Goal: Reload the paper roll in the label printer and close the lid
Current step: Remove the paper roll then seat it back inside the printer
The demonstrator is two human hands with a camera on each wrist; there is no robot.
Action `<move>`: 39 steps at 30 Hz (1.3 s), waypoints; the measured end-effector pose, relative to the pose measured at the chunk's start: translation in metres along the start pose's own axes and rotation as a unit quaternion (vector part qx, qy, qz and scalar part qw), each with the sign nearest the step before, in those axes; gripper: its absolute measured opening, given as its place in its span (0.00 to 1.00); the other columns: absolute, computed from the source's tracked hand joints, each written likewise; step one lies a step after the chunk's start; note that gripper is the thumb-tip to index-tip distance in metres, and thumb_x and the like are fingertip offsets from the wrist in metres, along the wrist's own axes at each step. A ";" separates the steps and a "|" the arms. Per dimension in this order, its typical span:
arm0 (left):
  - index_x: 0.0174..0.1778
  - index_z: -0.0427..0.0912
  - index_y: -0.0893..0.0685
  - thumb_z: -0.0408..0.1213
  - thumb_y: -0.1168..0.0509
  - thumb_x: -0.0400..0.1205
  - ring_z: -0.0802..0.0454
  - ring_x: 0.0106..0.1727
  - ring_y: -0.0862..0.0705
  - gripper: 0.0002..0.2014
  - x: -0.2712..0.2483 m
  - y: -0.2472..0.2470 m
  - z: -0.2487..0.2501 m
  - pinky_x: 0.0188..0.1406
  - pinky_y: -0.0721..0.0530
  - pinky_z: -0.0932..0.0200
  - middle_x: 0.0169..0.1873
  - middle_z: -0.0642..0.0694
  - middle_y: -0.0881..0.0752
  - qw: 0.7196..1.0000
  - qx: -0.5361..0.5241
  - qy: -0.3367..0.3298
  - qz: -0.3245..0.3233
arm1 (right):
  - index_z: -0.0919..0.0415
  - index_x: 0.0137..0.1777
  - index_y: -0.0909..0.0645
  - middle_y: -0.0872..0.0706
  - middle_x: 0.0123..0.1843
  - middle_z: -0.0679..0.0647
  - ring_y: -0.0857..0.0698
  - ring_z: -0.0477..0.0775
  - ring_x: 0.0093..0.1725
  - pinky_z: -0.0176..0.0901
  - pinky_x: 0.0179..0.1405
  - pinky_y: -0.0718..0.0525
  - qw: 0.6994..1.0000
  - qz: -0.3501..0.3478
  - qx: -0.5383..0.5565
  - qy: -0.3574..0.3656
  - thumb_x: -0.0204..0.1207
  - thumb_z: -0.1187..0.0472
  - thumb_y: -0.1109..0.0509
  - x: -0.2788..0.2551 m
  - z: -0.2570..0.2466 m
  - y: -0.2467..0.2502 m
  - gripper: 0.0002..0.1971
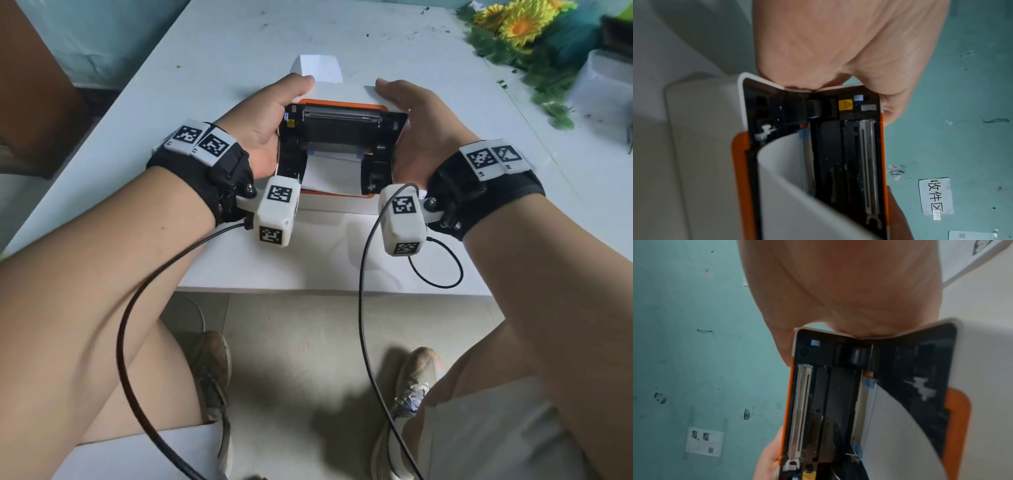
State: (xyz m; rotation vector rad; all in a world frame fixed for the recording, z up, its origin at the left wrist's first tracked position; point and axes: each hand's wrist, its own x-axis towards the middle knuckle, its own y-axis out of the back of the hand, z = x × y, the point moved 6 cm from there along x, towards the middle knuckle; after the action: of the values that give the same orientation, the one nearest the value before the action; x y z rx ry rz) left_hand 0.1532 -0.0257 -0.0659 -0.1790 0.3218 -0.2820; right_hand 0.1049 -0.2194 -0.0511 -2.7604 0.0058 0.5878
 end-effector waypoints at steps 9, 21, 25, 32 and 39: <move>0.80 0.41 0.16 0.53 0.22 0.75 0.38 0.61 0.13 0.37 0.005 0.005 -0.004 0.75 0.19 0.35 0.62 0.39 0.12 1.000 -0.009 -0.006 0.011 | 0.56 0.52 0.11 0.05 0.58 0.61 0.02 0.70 0.59 0.70 0.62 0.07 1.000 0.001 0.004 -0.010 0.85 0.47 0.25 0.000 0.002 -0.001 0.12; 0.71 0.49 0.12 0.52 0.20 0.71 0.40 0.60 0.13 0.31 0.000 0.003 -0.005 0.67 0.16 0.43 0.61 0.41 0.12 0.999 -0.023 -0.024 0.008 | 0.54 0.64 0.11 0.07 0.73 0.60 0.05 0.69 0.68 0.74 0.65 0.09 0.999 -0.016 0.009 -0.034 0.83 0.45 0.24 0.000 0.007 -0.002 0.17; 0.69 0.48 0.12 0.50 0.28 0.84 0.43 0.54 0.07 0.19 -0.004 -0.001 -0.005 0.60 0.09 0.44 0.56 0.42 0.08 0.999 -0.015 -0.033 0.014 | 0.60 0.79 0.13 0.10 0.79 0.60 0.13 0.70 0.80 0.74 0.74 0.16 0.999 -0.003 0.004 -0.036 0.78 0.43 0.20 0.004 0.008 0.001 0.33; 0.64 0.50 0.14 0.51 0.34 0.90 0.48 0.45 0.07 0.12 -0.012 -0.007 -0.002 0.49 0.08 0.52 0.45 0.49 0.07 0.999 0.009 -0.030 0.029 | 0.58 0.62 0.13 0.05 0.62 0.59 0.03 0.68 0.62 0.68 0.66 0.09 1.000 0.005 -0.011 -0.026 0.80 0.44 0.21 0.005 0.005 0.003 0.20; 0.65 0.50 0.14 0.51 0.33 0.90 0.49 0.45 0.06 0.13 -0.014 -0.007 -0.002 0.47 0.08 0.53 0.46 0.48 0.07 0.999 0.005 -0.032 0.029 | 0.57 0.61 0.13 0.08 0.55 0.57 0.04 0.63 0.51 0.64 0.59 0.06 0.999 0.016 -0.008 -0.035 0.80 0.43 0.22 0.005 0.006 0.002 0.19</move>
State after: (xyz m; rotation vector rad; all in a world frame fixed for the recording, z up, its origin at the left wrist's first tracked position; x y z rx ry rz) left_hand 0.1383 -0.0278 -0.0620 -0.1678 0.2608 -0.2198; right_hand 0.1066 -0.2193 -0.0588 -2.7582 0.0293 0.6952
